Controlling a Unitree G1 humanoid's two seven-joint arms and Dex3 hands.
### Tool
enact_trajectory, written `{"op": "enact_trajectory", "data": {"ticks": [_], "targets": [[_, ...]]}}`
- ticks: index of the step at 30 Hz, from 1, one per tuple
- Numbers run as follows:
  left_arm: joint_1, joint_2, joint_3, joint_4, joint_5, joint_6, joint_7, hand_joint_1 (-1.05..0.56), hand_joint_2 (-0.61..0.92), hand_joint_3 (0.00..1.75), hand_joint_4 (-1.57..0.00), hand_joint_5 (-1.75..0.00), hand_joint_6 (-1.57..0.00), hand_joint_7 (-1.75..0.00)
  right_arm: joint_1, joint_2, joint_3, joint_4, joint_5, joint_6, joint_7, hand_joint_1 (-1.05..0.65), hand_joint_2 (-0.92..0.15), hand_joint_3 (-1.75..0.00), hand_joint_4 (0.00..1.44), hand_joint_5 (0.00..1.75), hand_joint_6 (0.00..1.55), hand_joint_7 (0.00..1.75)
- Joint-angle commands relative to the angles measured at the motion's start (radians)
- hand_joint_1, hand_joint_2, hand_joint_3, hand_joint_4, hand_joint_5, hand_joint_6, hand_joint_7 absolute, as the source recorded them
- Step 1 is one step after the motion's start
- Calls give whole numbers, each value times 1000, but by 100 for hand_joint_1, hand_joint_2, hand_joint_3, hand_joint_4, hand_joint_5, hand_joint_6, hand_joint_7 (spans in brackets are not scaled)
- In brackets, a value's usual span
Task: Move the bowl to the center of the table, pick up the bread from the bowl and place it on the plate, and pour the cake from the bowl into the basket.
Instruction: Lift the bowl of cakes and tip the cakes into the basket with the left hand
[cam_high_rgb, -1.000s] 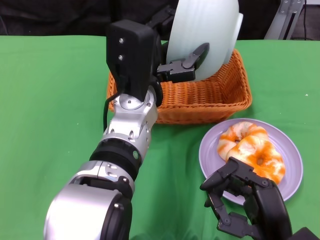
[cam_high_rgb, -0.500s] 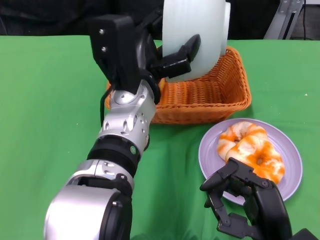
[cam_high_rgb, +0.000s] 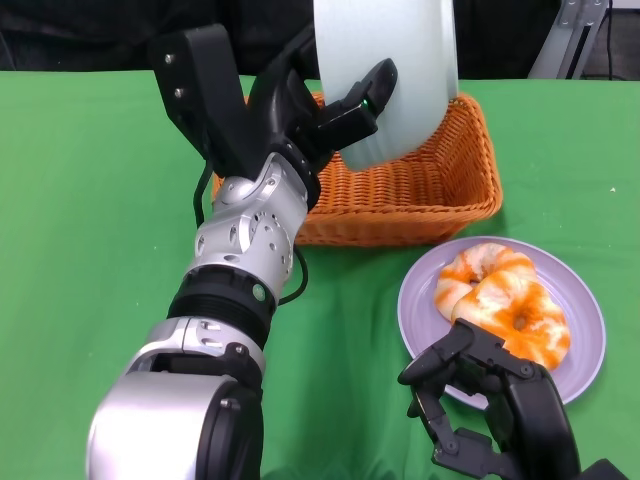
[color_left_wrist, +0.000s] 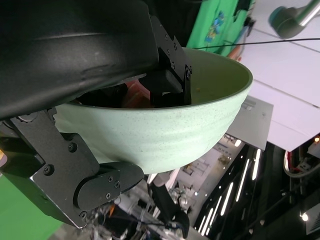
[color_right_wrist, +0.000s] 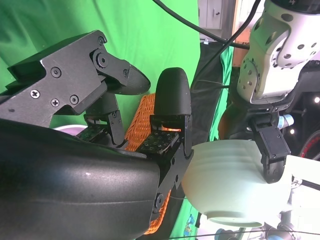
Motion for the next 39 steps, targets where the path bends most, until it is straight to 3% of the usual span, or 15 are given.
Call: {"op": "enact_trajectory", "data": {"ticks": [1, 15, 27, 28, 31, 39], "targets": [[-30, -51, -5, -40, -9, 4, -28, -1, 53, 125, -82, -160, -81, -147, -8, 3, -1, 10, 8, -19, -6, -10, -58, -95, 73, 156, 71, 128], [-5, -64, 1, -126, -64, 117, -37, -4, 54, 120, -85, -155, -81, -146, -10, -2, -3, 13, 13, -23, 1, -10, -57, -97, 72, 156, 70, 128], [3, -63, -7, -146, -74, 135, -31, -4, 55, 118, -86, -154, -81, -147, -11, -1, -3, 15, 13, -24, 1, -10, -58, -95, 72, 156, 70, 129], [6, -76, 15, -190, -129, 198, -21, -4, 55, 118, -86, -154, -81, -147, -14, -1, -5, 24, 9, -31, -3, -10, -58, -95, 72, 156, 70, 129], [18, -96, 56, -285, -246, 334, 0, -9, 82, 85, -74, -164, -67, -157, -17, 0, -8, 34, 0, -36, -12, -12, -59, -94, 74, 154, 70, 129], [33, -98, 84, -366, -363, 470, 84, -12, 92, 67, -67, -168, -61, -158, -16, -3, -6, 31, 1, -36, -11, -11, -60, -91, 74, 153, 71, 128]]}}
